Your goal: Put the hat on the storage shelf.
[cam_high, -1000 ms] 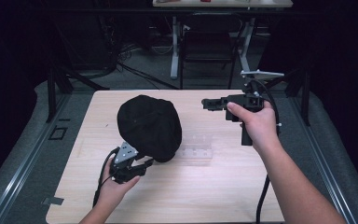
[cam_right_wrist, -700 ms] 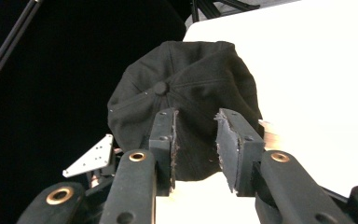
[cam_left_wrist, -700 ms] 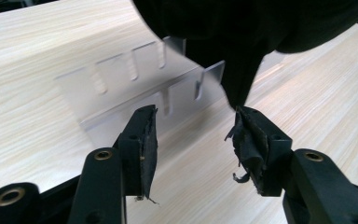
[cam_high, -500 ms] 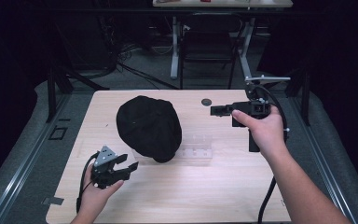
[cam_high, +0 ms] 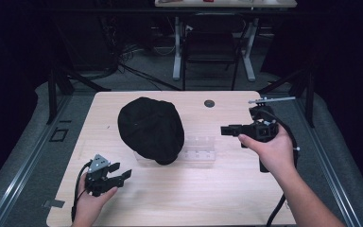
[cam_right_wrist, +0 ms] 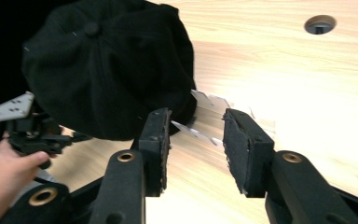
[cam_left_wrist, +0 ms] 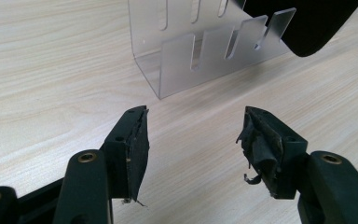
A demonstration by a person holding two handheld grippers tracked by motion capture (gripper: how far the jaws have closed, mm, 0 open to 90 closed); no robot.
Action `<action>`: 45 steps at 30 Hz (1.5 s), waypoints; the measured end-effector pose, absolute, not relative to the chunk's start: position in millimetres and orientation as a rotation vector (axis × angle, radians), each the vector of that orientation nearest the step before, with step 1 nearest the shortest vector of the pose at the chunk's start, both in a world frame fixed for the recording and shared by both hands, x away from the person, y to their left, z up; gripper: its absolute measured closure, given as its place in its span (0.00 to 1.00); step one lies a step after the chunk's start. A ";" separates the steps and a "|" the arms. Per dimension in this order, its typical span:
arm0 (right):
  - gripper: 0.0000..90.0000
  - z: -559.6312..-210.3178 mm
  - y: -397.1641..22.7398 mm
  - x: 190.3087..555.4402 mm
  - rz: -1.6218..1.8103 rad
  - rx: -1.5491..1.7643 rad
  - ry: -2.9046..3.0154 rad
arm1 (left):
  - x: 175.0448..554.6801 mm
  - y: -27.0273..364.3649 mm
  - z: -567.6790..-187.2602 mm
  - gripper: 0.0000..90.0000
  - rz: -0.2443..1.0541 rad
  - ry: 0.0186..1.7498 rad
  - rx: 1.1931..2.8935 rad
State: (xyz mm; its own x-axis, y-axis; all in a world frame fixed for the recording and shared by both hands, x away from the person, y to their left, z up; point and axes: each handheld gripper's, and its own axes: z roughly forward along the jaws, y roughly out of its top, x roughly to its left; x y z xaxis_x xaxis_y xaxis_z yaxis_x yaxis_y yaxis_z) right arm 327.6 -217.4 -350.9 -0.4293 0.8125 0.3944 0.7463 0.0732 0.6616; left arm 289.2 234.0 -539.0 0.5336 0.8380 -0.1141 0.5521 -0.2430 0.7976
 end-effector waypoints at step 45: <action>0.43 -527.0 -246.6 249.2 1.137 1.487 2.003 | 289.2 233.8 -554.5 0.44 0.458 1.091 1.945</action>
